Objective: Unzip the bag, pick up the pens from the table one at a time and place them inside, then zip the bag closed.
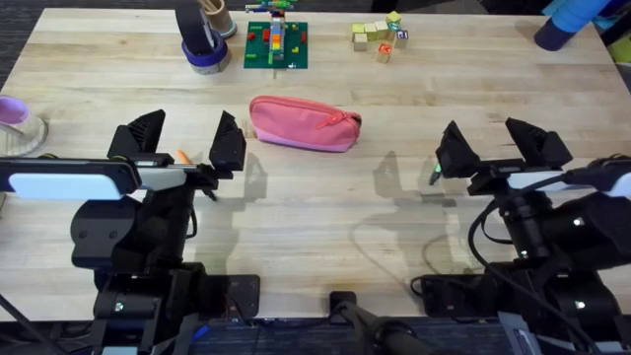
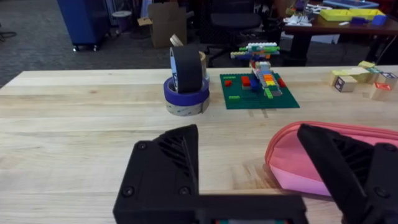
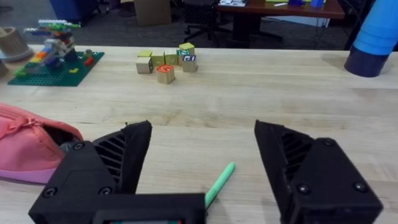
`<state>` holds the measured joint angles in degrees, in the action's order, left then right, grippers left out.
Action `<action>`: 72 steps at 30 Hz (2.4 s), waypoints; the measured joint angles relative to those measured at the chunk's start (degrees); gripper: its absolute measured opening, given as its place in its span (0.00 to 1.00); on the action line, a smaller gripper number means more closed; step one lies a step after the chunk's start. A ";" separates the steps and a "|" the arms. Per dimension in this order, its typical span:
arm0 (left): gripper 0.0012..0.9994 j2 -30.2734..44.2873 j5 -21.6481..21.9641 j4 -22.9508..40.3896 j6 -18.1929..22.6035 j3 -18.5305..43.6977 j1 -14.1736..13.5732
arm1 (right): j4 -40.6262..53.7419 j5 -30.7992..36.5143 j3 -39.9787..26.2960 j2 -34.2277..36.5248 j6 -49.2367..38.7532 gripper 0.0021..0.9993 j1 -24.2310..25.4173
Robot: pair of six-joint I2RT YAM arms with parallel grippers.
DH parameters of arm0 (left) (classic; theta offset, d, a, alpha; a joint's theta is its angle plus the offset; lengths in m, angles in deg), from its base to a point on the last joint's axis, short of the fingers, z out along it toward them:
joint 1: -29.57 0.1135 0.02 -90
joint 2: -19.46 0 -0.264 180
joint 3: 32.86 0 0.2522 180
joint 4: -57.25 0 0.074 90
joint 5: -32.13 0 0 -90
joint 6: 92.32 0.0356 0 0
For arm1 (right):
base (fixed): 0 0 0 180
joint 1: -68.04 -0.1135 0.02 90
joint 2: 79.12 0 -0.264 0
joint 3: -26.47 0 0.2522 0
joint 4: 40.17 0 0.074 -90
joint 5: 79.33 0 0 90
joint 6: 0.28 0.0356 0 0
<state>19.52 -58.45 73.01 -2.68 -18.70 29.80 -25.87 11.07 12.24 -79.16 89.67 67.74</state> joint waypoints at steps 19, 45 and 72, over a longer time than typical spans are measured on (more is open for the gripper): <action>0.99 0.00 -1.04 2.12 0.00 0.00 0.00 | 0.23 0.00 -0.05 0.02 -1.58 1.00 0.00; 0.99 50.14 -7.15 27.10 4.54 46.12 0.00 | 41.27 1.96 -58.67 62.50 -3.43 1.00 0.00; 0.99 67.87 -21.96 37.87 79.07 54.07 0.00 | 41.53 1.95 -61.46 64.87 -3.43 1.00 0.00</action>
<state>87.39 -80.41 110.88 76.38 35.38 29.80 15.66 13.02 -49.22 -14.28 86.24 67.74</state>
